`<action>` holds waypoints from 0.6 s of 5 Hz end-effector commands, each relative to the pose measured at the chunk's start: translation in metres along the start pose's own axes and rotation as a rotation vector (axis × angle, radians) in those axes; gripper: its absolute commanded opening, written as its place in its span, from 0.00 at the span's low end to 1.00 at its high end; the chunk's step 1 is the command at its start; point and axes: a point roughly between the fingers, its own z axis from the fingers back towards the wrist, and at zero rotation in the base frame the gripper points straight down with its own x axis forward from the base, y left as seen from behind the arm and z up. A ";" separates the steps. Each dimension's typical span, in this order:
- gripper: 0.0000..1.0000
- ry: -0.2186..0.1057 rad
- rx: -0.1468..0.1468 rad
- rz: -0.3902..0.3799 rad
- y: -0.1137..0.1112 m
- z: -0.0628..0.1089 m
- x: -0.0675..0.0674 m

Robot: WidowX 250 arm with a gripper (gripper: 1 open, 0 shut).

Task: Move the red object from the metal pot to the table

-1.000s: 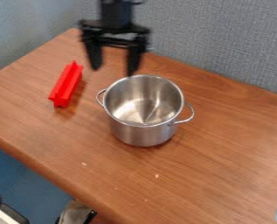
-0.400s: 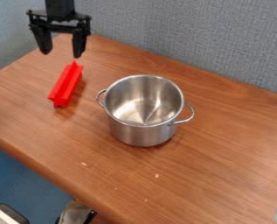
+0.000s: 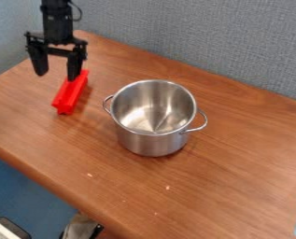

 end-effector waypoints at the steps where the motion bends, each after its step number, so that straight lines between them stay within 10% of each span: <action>1: 1.00 -0.063 0.023 0.007 0.008 0.001 0.003; 3: 1.00 -0.091 -0.014 -0.064 -0.001 -0.009 0.011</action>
